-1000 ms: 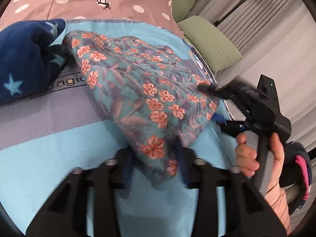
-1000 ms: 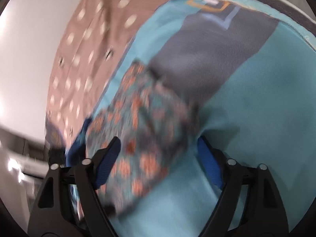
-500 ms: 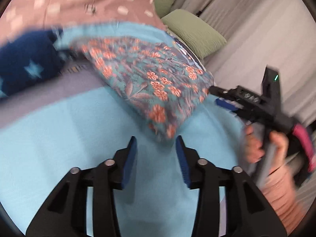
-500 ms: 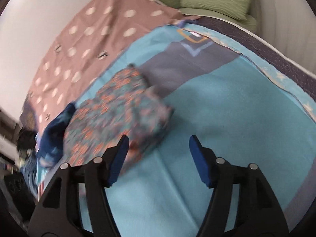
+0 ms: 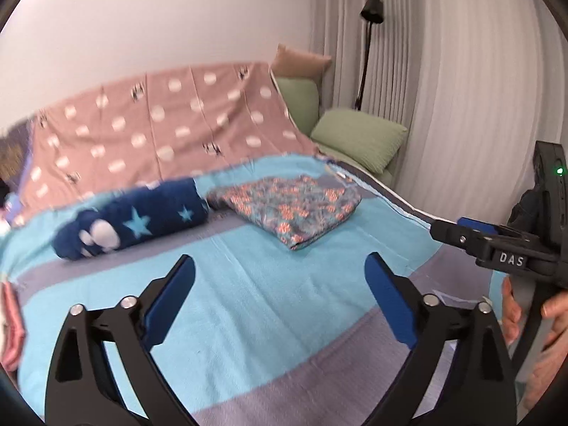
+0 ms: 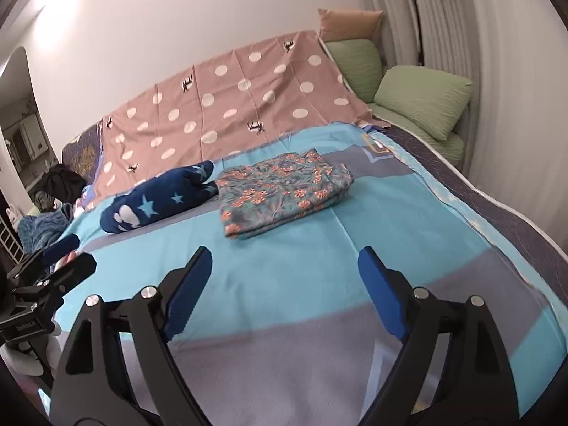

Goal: Fold small clothes

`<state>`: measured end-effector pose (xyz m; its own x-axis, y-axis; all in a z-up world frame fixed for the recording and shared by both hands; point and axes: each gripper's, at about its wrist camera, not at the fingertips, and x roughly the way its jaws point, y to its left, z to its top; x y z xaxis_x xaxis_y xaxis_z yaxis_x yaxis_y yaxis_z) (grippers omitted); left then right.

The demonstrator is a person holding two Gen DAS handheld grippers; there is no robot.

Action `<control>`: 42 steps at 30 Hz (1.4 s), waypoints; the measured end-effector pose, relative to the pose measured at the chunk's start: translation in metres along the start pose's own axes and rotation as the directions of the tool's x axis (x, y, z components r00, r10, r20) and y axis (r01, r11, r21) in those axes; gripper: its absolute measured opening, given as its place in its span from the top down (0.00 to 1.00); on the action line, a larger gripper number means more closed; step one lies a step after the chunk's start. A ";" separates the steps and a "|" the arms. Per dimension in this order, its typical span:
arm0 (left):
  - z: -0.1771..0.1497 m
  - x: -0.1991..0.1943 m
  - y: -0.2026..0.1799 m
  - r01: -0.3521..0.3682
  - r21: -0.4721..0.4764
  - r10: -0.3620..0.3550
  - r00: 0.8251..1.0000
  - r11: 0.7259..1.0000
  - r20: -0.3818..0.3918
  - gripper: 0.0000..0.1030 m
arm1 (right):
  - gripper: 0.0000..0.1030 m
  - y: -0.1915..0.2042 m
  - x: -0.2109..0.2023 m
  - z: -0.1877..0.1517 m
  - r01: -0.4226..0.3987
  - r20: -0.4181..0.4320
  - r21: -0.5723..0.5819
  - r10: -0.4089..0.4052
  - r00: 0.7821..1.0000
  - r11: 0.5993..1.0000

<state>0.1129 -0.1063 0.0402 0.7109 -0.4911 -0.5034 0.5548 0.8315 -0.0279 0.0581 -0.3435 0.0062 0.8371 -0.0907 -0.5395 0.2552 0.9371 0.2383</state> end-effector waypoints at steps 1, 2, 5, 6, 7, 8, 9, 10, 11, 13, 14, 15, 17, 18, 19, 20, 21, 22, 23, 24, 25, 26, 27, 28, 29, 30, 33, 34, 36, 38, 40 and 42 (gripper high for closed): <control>0.000 -0.012 -0.006 -0.016 0.022 0.016 1.000 1.000 0.025 0.01 | 0.16 0.002 -0.014 -0.004 0.010 0.023 0.003 -0.010 1.000 1.000; -0.001 -0.019 -0.009 -0.024 0.033 0.023 0.999 0.999 0.043 0.01 | 0.15 0.004 -0.021 -0.007 0.019 0.038 0.001 -0.019 0.999 1.000; -0.006 -0.044 -0.018 -0.047 0.042 0.043 0.996 0.998 0.074 0.01 | 0.15 0.014 -0.043 -0.016 0.037 0.067 -0.029 -0.035 0.997 0.999; -0.009 -0.052 -0.018 -0.044 0.025 0.042 0.996 0.999 0.073 0.01 | 0.15 0.017 -0.047 -0.020 0.024 0.046 -0.045 -0.022 0.999 0.999; -0.011 -0.058 -0.018 -0.041 0.007 0.041 0.997 0.999 0.068 0.01 | 0.15 0.022 -0.050 -0.024 0.001 0.005 -0.054 0.000 1.000 0.999; -0.013 -0.062 -0.018 -0.044 -0.003 0.045 0.997 0.999 0.064 0.01 | 0.15 0.024 -0.052 -0.028 -0.020 -0.023 -0.042 0.019 1.000 0.999; -0.016 -0.068 -0.018 -0.057 -0.015 0.058 0.997 0.998 0.055 0.01 | 0.15 0.025 -0.053 -0.031 -0.033 -0.037 -0.030 0.032 0.999 0.999; -0.018 -0.072 -0.018 -0.076 -0.022 0.077 0.996 0.997 0.046 0.01 | 0.15 0.026 -0.055 -0.036 -0.056 -0.061 -0.001 0.055 0.997 0.998; -0.020 -0.075 -0.017 -0.102 -0.025 0.103 0.994 0.994 0.040 0.01 | 0.15 0.028 -0.056 -0.039 -0.060 -0.072 0.012 0.061 0.996 0.998; -0.023 -0.085 -0.018 -0.154 -0.024 0.154 0.987 0.988 0.039 0.01 | 0.15 0.030 -0.060 -0.043 -0.060 -0.080 0.024 0.062 0.995 0.998; -0.025 -0.090 -0.018 -0.159 -0.024 0.160 0.986 0.987 0.046 0.01 | 0.15 0.033 -0.063 -0.044 -0.052 -0.077 0.021 0.053 0.996 0.998; -0.026 -0.094 -0.018 -0.153 -0.027 0.154 0.987 0.988 0.049 0.01 | 0.15 0.035 -0.066 -0.045 -0.043 -0.073 0.014 0.044 0.996 0.999; -0.027 -0.101 -0.017 -0.126 -0.049 0.128 0.991 0.991 0.046 0.01 | 0.15 0.041 -0.076 -0.048 -0.024 -0.048 -0.013 0.023 0.999 1.000; -0.028 -0.103 -0.019 -0.121 -0.059 0.124 0.991 0.991 0.045 0.01 | 0.15 0.045 -0.080 -0.049 -0.019 -0.036 -0.030 0.018 0.999 0.999; -0.029 -0.105 -0.020 -0.128 -0.073 0.131 0.991 0.989 0.040 0.01 | 0.15 0.048 -0.084 -0.050 -0.016 -0.026 -0.047 0.015 1.000 0.999; -0.029 -0.106 -0.021 -0.146 -0.082 0.149 0.988 0.986 0.034 0.01 | 0.15 0.053 -0.089 -0.051 -0.013 -0.015 -0.065 0.012 1.000 0.998; -0.030 -0.108 -0.023 -0.163 -0.083 0.166 0.986 0.983 0.031 0.01 | 0.15 0.054 -0.091 -0.052 -0.012 -0.011 -0.072 0.011 1.000 0.997; -0.031 -0.108 -0.025 -0.178 -0.079 0.181 0.983 0.981 0.028 0.01 | 0.15 0.056 -0.094 -0.053 -0.012 -0.006 -0.079 0.012 1.000 0.997; -0.031 -0.109 -0.027 -0.179 -0.070 0.181 0.983 0.981 0.028 0.01 | 0.15 0.057 -0.097 -0.054 -0.014 -0.003 -0.084 0.014 1.000 0.996; -0.033 -0.110 -0.030 -0.176 -0.065 0.178 0.984 0.982 0.027 0.01 | 0.15 0.058 -0.098 -0.054 -0.013 -0.001 -0.088 0.013 1.000 0.996; -0.034 -0.110 -0.032 -0.172 -0.060 0.174 0.985 0.983 0.022 0.01 | 0.15 0.058 -0.100 -0.055 -0.009 0.001 -0.092 0.009 1.000 0.996; -0.035 -0.112 -0.033 -0.169 -0.059 0.170 0.985 0.984 0.019 0.01 | 0.15 0.059 -0.101 -0.056 -0.003 0.001 -0.096 0.003 1.000 0.995; -0.035 -0.112 -0.035 -0.164 -0.058 0.165 0.986 0.985 0.017 0.01 | 0.15 0.058 -0.102 -0.058 0.003 0.000 -0.100 -0.003 1.000 0.995; -0.036 -0.113 -0.037 -0.160 -0.058 0.161 0.987 0.985 0.015 0.01 | 0.15 0.058 -0.102 -0.059 0.007 -0.003 -0.102 -0.007 1.000 0.995; -0.037 -0.113 -0.038 -0.157 -0.058 0.158 0.987 0.986 0.012 0.01 | 0.15 0.057 -0.102 -0.060 0.009 -0.007 -0.102 -0.009 1.000 0.995; -0.037 -0.113 -0.039 -0.155 -0.059 0.156 0.988 0.986 0.006 0.01 | 0.15 0.056 -0.103 -0.062 0.008 -0.010 -0.100 -0.009 1.000 0.995; -0.040 -0.113 -0.042 -0.159 -0.058 0.159 0.987 0.986 -0.006 0.01 | 0.15 0.053 -0.103 -0.064 0.008 -0.020 -0.097 -0.010 1.000 0.995; -0.041 -0.113 -0.042 -0.158 -0.058 0.158 0.987 0.986 -0.008 0.01 | 0.15 0.053 -0.103 -0.065 0.010 -0.022 -0.097 -0.012 1.000 0.995; -0.041 -0.114 -0.043 -0.159 -0.060 0.158 0.987 0.986 -0.008 0.01 | 0.15 0.051 -0.102 -0.065 0.012 -0.027 -0.095 -0.014 1.000 0.995; -0.042 -0.114 -0.042 -0.158 -0.063 0.158 0.987 0.985 -0.007 0.01 | 0.15 0.050 -0.101 -0.065 0.014 -0.027 -0.093 -0.017 0.999 0.996; -0.042 -0.114 -0.042 -0.165 -0.064 0.164 0.986 0.984 -0.009 0.01 | 0.15 0.050 -0.101 -0.064 0.017 -0.025 -0.093 -0.020 0.999 0.996; -0.041 -0.113 -0.042 -0.180 -0.070 0.180 0.984 0.981 -0.010 0.01 | 0.15 0.051 -0.101 -0.064 0.022 -0.024 -0.092 -0.024 0.999 0.995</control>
<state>-0.0082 -0.0750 0.0624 0.7946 -0.3309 -0.5091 0.3863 0.9224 0.0033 -0.0442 -0.2652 0.0212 0.8187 -0.1051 -0.5645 0.2275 0.9620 0.1509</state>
